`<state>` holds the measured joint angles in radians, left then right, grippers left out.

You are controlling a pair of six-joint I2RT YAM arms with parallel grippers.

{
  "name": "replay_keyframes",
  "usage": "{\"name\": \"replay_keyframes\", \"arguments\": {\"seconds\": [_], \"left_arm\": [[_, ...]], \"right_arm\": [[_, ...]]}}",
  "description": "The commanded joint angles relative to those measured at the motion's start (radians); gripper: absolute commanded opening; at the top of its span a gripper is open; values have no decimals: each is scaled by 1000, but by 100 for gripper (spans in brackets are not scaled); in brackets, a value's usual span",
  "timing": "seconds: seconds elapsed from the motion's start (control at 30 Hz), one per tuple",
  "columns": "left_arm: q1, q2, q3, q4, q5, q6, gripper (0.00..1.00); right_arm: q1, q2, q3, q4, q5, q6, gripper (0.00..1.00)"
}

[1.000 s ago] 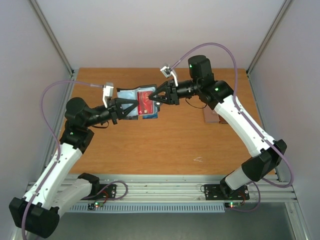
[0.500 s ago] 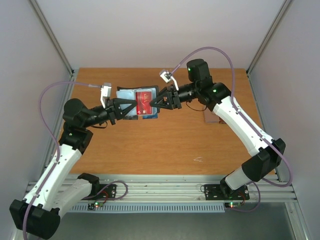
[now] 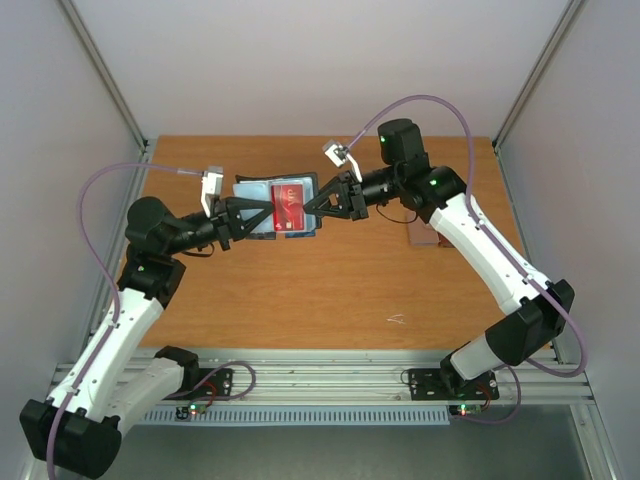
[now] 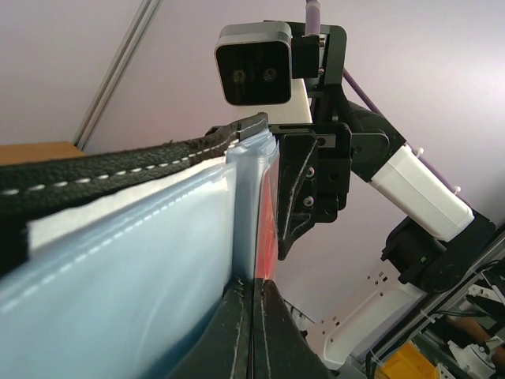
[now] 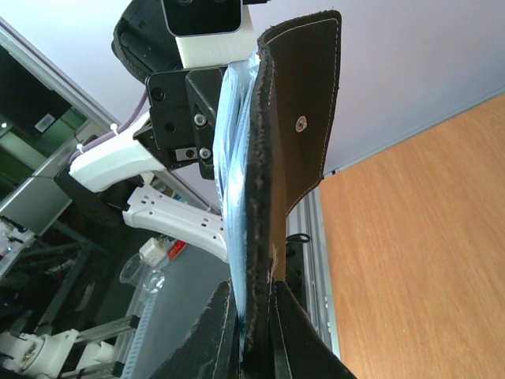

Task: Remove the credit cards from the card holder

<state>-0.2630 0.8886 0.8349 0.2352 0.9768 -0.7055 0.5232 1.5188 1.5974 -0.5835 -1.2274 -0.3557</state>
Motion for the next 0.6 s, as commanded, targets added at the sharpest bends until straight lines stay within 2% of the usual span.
{"name": "replay_keyframes", "arguments": {"seconds": [0.0,0.3,0.57], "left_arm": [[10,-22,3,0,34,32,0],[-30,-5,-14,-6,-6,57,4],[-50,3,-10,19,3,53,16]], "right_arm": [[-29,-43,-7,0,-15,-5,1],[-9,-29,3,47,-20,36,1],[-5,-28,7,42,-6,29,1]]}}
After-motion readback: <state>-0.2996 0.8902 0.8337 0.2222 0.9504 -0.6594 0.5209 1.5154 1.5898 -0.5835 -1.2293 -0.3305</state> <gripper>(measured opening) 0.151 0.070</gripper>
